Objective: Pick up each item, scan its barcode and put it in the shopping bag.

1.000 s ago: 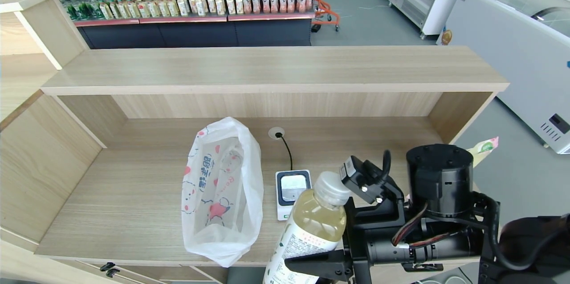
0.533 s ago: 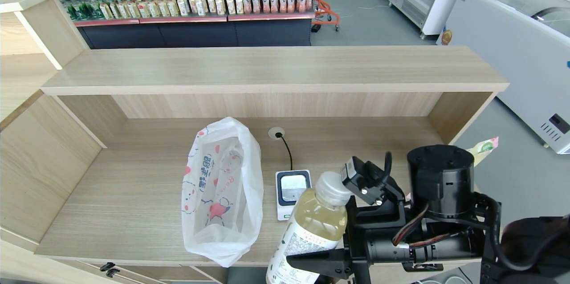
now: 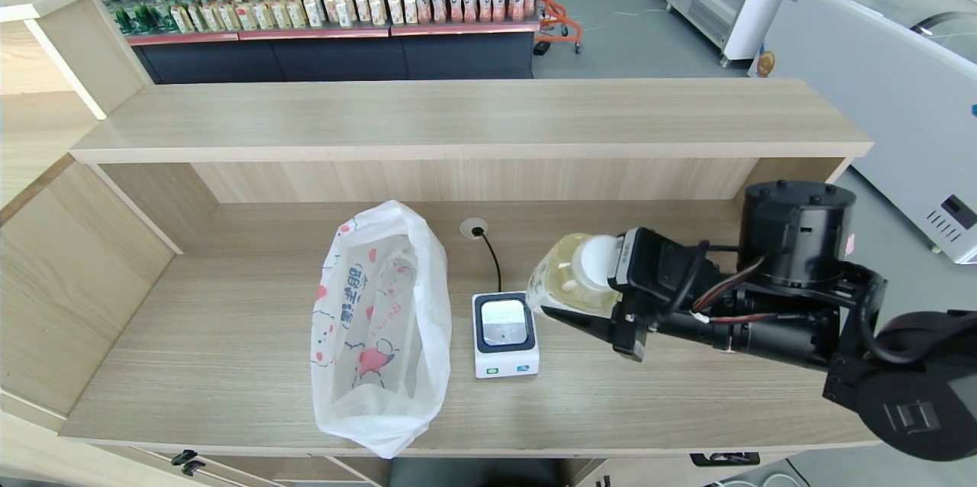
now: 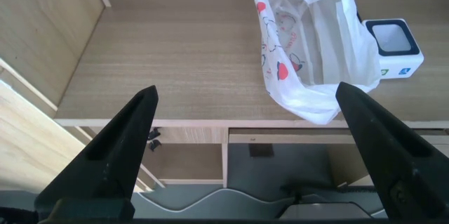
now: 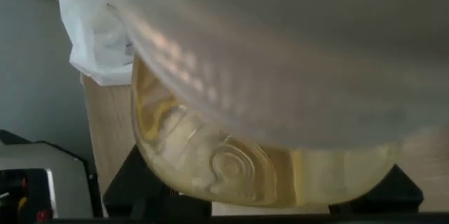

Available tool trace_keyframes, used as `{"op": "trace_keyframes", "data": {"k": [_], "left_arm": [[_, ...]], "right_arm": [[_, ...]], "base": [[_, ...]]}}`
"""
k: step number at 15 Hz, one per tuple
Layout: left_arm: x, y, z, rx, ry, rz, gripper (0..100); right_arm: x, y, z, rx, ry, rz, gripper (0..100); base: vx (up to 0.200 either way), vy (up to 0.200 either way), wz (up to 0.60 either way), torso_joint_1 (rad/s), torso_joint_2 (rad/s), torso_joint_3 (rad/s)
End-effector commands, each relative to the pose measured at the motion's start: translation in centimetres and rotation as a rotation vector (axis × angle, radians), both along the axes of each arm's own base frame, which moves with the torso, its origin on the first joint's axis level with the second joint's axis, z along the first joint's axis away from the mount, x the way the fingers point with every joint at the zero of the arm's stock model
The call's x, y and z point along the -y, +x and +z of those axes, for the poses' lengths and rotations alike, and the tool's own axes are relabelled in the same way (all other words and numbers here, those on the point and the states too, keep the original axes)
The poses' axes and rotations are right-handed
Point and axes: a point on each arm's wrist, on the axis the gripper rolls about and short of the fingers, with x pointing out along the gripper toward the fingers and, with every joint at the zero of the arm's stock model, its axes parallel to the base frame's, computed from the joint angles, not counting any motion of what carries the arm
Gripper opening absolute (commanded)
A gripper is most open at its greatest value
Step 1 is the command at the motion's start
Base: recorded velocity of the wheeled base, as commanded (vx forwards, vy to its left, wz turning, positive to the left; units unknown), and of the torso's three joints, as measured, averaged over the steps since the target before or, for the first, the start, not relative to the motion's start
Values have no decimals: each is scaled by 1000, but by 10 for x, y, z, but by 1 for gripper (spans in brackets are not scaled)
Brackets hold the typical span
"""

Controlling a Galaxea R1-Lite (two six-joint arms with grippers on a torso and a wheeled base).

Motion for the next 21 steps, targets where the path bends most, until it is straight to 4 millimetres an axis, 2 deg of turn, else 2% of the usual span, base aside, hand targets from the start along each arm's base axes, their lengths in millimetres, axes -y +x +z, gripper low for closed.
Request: {"op": "trace_keyframes", "data": {"k": [1, 2, 4, 8, 14, 21], "left_arm": [[0, 0, 0, 1, 0, 0, 100], [0, 0, 0, 1, 0, 0, 100], [0, 0, 0, 1, 0, 0, 100], [0, 0, 0, 1, 0, 0, 100], [0, 0, 0, 1, 0, 0, 100], [0, 0, 0, 1, 3, 0, 100]], "right_arm": [[-10, 15, 7, 120, -39, 0, 0], [-12, 17, 11, 185, -69, 1, 0], [-20, 17, 5, 273, -140, 32, 0], [-27, 22, -9, 340, -235, 24, 0], [-33, 27, -20, 389, -265, 27, 0], [-48, 47, -64, 437, -268, 26, 0]], "base": [[0, 0, 0, 0, 0, 0], [0, 0, 0, 0, 0, 0], [0, 0, 0, 0, 0, 0], [0, 0, 0, 0, 0, 0], [0, 0, 0, 0, 0, 0], [0, 0, 0, 0, 0, 0]]}}
